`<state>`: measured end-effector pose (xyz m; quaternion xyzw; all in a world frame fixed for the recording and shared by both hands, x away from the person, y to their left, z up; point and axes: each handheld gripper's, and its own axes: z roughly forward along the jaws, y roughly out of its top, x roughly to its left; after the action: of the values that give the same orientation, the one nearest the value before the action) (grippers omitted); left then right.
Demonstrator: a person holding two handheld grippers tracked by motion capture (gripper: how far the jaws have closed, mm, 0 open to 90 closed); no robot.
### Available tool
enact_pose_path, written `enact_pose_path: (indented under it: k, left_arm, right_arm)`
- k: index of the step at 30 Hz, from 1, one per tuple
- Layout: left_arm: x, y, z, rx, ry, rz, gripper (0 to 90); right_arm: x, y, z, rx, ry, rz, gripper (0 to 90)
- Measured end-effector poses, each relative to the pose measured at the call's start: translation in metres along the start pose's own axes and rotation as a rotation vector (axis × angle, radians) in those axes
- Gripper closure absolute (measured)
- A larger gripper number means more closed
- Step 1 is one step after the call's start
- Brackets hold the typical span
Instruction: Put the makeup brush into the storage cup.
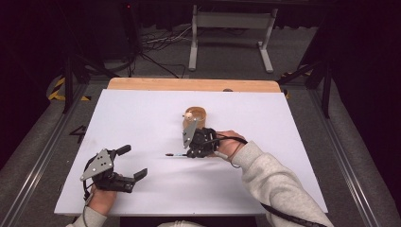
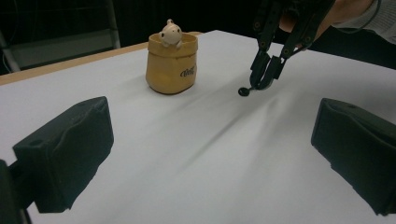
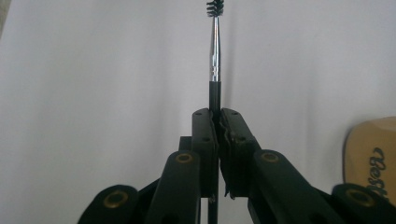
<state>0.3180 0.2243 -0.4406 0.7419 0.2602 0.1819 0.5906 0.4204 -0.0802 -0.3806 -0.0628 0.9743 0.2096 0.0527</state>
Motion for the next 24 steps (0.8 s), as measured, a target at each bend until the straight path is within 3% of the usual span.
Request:
enact_pose_path:
  k: [4,8,13,21,24]
  left_arm:
    - [0.000,0.000,0.000,0.000,0.000,0.000,0.0]
    - [0.000,0.000,0.000,0.000,0.000,-0.004,0.0]
    - [-0.001,0.000,0.000,-0.002,0.000,-0.008,0.0]
    - [-0.001,0.000,0.000,-0.002,0.001,-0.007,0.0]
    - [-0.001,0.000,0.000,-0.002,0.001,-0.008,0.0]
  right_arm:
    - [-0.001,-0.002,-0.007,-0.055,-0.014,0.023,85.2]
    - [0.000,-0.004,-0.018,-0.157,-0.044,0.063,85.2]
    - [0.000,-0.006,-0.026,-0.224,-0.067,0.083,85.2]
    - [0.002,-0.013,-0.041,-0.393,-0.122,0.136,85.2]
    - [0.003,-0.015,-0.043,-0.426,-0.132,0.151,85.2]
